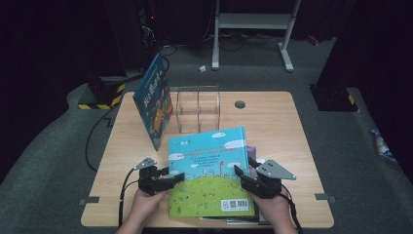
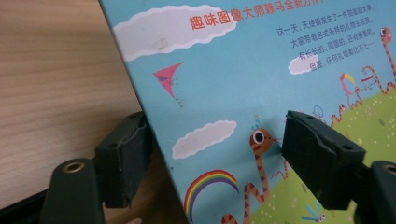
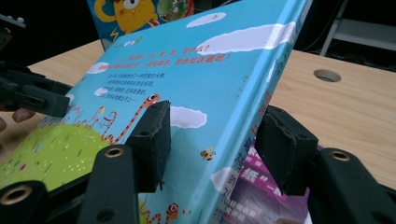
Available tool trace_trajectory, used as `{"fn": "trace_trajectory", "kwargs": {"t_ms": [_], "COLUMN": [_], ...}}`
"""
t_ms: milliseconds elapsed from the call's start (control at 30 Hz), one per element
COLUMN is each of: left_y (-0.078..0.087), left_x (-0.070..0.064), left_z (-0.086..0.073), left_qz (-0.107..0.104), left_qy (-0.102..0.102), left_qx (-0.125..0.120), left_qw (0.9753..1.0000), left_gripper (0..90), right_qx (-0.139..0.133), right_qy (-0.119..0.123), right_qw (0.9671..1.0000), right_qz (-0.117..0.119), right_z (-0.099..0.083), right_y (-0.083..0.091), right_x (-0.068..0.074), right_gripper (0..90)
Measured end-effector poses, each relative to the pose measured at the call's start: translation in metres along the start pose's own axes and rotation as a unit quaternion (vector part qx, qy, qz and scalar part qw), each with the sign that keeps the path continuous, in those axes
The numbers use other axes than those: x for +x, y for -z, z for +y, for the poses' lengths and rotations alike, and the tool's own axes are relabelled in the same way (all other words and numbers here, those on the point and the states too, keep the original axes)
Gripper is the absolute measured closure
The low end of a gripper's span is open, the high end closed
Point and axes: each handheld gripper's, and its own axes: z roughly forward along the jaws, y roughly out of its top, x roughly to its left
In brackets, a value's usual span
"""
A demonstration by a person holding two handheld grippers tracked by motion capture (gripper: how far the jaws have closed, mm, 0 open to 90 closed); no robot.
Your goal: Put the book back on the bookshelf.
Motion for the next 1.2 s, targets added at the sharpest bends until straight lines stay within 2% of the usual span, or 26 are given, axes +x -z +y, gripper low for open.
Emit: {"fn": "trace_trajectory", "kwargs": {"t_ms": [167, 267, 400, 533, 933, 1067, 1200], "left_y": [0.008, 0.012, 0.018, 0.023, 0.038, 0.041, 0.044], "left_x": [-0.001, -0.005, -0.012, -0.015, -0.029, -0.032, -0.032], "left_z": [0.002, 0.003, 0.004, 0.005, 0.008, 0.007, 0.007], "left_qz": [0.010, 0.019, 0.035, 0.039, 0.062, 0.070, 0.077], "left_qy": [-0.003, -0.015, -0.035, -0.048, -0.088, -0.097, -0.103], "left_qx": [-0.028, -0.041, -0.075, -0.098, -0.158, -0.177, -0.190], "left_qw": [0.9996, 0.9989, 0.9960, 0.9933, 0.9816, 0.9769, 0.9733], "left_gripper": [31.4, 35.2, 39.1, 41.9, 50.5, 52.9, 54.4], "right_qx": [-0.003, -0.009, -0.013, -0.027, -0.073, -0.086, -0.091], "right_qy": [0.001, -0.005, -0.018, -0.021, -0.008, -0.005, 0.001], "right_qw": [0.9999, 0.9997, 0.9994, 0.9991, 0.9968, 0.9956, 0.9952], "right_qz": [-0.013, -0.023, -0.027, -0.025, -0.033, -0.037, -0.036], "right_z": [0.007, 0.008, 0.010, 0.015, 0.032, 0.036, 0.039], "right_y": [-0.004, -0.005, -0.003, 0.002, 0.018, 0.020, 0.021], "right_x": [0.004, 0.004, 0.003, 0.003, 0.012, 0.016, 0.018], "right_gripper": [45.5, 46.1, 48.3, 51.2, 55.6, 56.1, 55.8]}}
